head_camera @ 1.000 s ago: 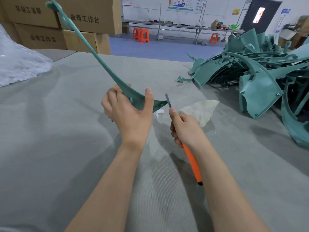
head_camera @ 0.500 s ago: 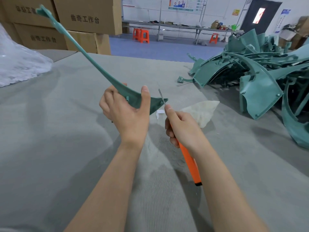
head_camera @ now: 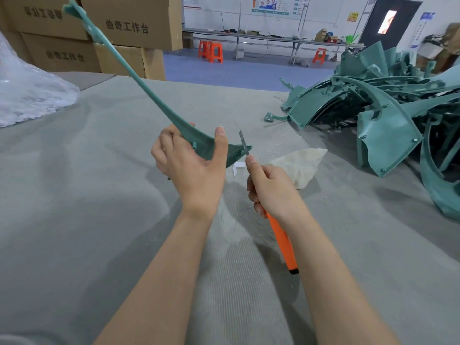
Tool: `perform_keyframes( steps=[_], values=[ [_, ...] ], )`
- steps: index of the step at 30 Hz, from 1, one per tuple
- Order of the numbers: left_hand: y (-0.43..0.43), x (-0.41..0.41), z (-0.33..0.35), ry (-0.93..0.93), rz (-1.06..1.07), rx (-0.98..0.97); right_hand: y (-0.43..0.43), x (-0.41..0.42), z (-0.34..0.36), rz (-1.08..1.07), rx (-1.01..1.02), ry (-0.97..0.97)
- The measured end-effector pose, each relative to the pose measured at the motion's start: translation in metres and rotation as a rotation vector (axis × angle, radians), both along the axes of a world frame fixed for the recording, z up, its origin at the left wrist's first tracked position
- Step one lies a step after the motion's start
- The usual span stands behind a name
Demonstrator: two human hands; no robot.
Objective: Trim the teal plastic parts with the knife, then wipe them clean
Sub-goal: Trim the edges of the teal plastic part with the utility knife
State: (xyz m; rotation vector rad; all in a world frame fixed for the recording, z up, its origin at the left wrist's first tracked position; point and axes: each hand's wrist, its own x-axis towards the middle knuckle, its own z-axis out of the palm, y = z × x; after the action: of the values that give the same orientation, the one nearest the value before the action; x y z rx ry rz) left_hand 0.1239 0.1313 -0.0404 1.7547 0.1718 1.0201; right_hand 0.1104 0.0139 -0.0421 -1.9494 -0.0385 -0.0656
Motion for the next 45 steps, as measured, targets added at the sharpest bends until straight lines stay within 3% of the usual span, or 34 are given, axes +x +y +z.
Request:
perform_keyframes(
  steps=[11, 19, 24, 34, 45],
  values=[
    [-0.001, -0.001, -0.001, -0.001, -0.001, 0.011, -0.001, 0.006, -0.005, -0.057, -0.068, -0.017],
    [0.005, 0.001, 0.001, 0.022, 0.018, -0.063, -0.008, 0.012, -0.013, -0.096, -0.091, 0.089],
    [0.005, 0.001, 0.001, 0.018, 0.014, -0.076, -0.018, 0.010, -0.008, -0.162, 0.057, 0.083],
    [0.002, -0.001, 0.006, 0.009, -0.007, -0.140, -0.011, 0.001, 0.004, -0.090, 0.141, 0.007],
    [0.002, -0.003, 0.007, 0.016, -0.027, -0.148, 0.002, 0.005, -0.005, -0.047, -0.046, -0.089]
  ],
)
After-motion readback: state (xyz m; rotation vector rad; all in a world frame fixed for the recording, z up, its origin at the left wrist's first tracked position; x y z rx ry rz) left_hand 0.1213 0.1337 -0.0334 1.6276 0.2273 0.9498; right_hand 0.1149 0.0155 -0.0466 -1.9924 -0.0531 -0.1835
